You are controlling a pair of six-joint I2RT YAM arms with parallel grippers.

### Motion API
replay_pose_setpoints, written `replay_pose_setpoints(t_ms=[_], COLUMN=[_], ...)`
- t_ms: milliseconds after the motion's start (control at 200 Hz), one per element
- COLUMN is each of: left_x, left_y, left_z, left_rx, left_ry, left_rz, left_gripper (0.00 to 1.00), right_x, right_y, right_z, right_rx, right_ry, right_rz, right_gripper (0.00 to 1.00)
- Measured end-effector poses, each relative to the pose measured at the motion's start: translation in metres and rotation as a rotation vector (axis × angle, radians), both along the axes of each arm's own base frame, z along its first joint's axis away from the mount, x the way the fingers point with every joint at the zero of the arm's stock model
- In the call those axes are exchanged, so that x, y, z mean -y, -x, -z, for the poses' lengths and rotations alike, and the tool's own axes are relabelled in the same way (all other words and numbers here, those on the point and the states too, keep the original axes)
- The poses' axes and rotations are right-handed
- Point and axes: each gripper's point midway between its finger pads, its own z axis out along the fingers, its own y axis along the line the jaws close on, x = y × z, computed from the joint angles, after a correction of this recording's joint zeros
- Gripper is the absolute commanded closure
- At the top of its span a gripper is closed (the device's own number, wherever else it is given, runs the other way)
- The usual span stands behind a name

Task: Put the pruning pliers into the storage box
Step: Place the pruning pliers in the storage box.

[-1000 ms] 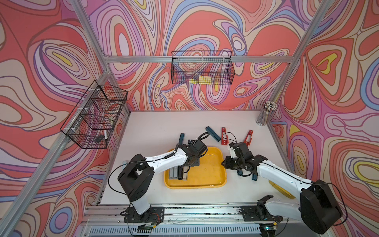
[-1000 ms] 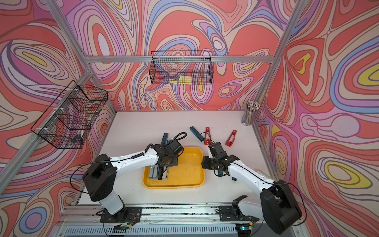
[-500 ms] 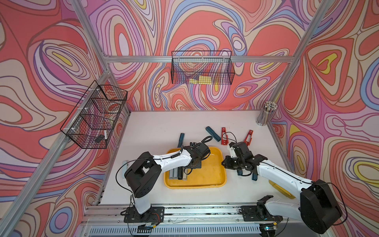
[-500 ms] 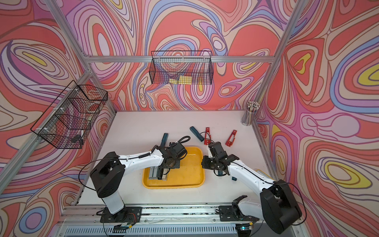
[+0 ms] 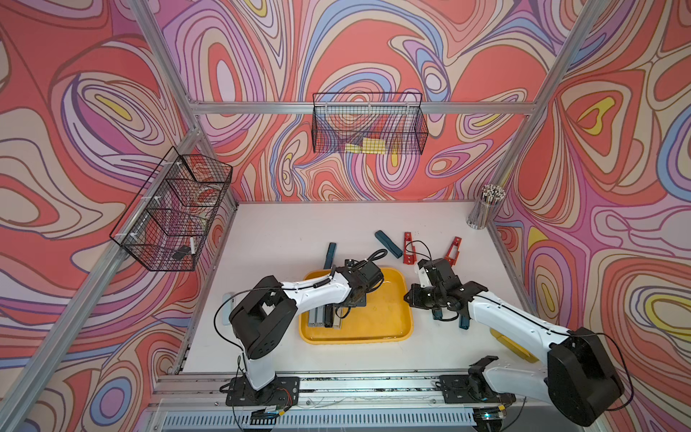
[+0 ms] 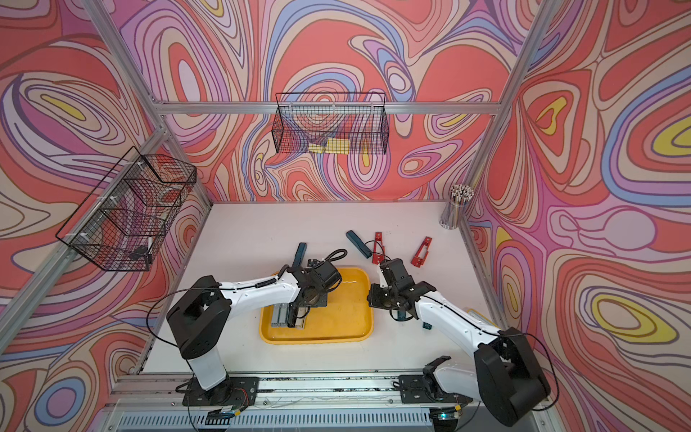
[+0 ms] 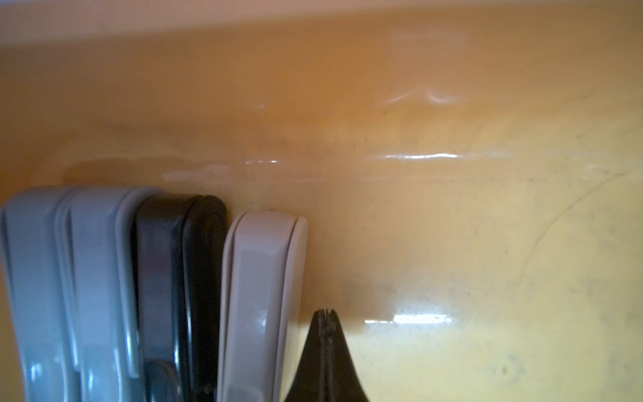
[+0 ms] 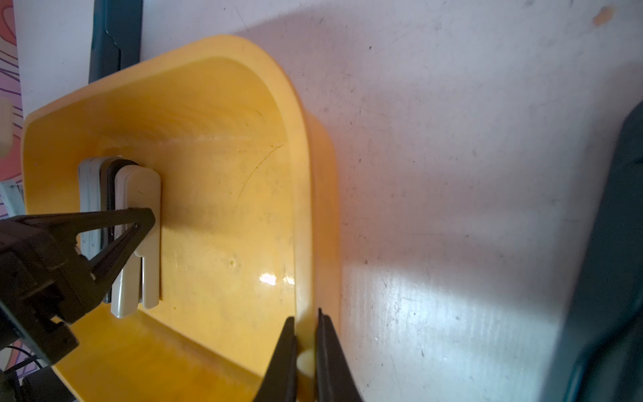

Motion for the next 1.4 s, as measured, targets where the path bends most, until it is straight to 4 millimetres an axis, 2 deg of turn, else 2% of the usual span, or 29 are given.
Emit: replay_pose_setpoints(t_ms=[601,946,1262,1402], left_x=[-0.008,-0.021,-0.021,-0.015], left_y=[0.001,0.004,0.003,0.002], left_z=[0.004,0.013,0.014,0.008], left_rx=[0.002,-0.011,-0.006,-0.001], left_ry=[-0.031,-0.054,-0.04,-0.003], left_rz=[-0.026,-0.059,-0.058,-0.041], left_gripper=[1.0,1.0,1.0,0.98], right_x=[0.0,-0.001,-0.001,-0.001], right_y=[0.0,0.0,0.001,0.001], right_z=[0.0,0.0,0.0,0.0], right_rx=[0.001,-0.001,-0.001,-0.001], right_ry=[0.001,-0.003,-0.005,-0.005], right_rz=[-0.002,-0.005,-0.006,-0.006], right_gripper=[0.88,0.88,0.88,0.88])
